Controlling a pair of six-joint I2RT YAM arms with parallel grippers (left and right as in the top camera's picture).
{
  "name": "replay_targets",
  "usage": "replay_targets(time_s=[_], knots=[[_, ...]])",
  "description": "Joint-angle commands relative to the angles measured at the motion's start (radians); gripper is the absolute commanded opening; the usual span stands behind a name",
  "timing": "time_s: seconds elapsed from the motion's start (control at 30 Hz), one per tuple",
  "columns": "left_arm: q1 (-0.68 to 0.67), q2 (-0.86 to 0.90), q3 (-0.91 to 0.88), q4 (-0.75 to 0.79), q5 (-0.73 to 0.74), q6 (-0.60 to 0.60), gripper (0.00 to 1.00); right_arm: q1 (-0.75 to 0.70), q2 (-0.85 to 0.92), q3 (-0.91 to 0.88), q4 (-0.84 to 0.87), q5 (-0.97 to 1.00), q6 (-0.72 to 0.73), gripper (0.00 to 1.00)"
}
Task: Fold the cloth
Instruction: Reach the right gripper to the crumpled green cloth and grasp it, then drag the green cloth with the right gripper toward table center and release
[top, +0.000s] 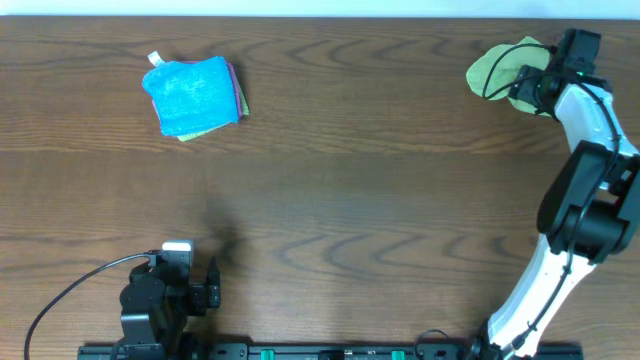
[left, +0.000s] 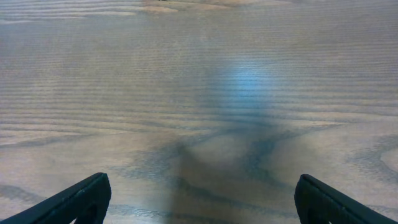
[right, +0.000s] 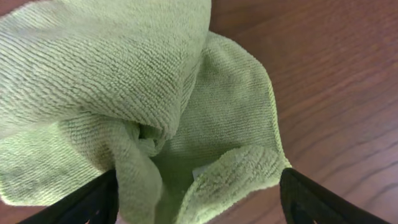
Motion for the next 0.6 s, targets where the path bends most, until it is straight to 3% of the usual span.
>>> replay_targets(time_s=[0.0,0.03,0.13,0.2,0.3,0.57], knots=[[-0.004,-0.006,-0.042,-0.036,-0.01,0.003,0.95,-0.008,0.025,0.018,-0.002,-0.007,-0.008,0.81],[-0.004,-0.006,-0.042,-0.036,-0.01,0.003,0.95,-0.008,0.025,0.018,-0.004,-0.007,-0.007,0.8],[-0.004,-0.006,-0.042,-0.037,-0.01,0.003,0.95,-0.008,0.023,0.018,0.002,-0.006,-0.008,0.64],[-0.004,-0.006,-0.042,-0.036,-0.01,0.003,0.96,-0.008,0.022,0.018,0.0,-0.007,-0.008,0.44],[-0.004,-0.006,-0.042,-0.037,-0.01,0.003,0.95,-0.007,0.009,0.018,-0.018,-0.006,-0.008,0.01],[-0.004,-0.006,-0.041,-0.036,-0.01,0.003,0.95,0.023,-0.244,0.018,-0.246,-0.006,-0.152,0.01]])
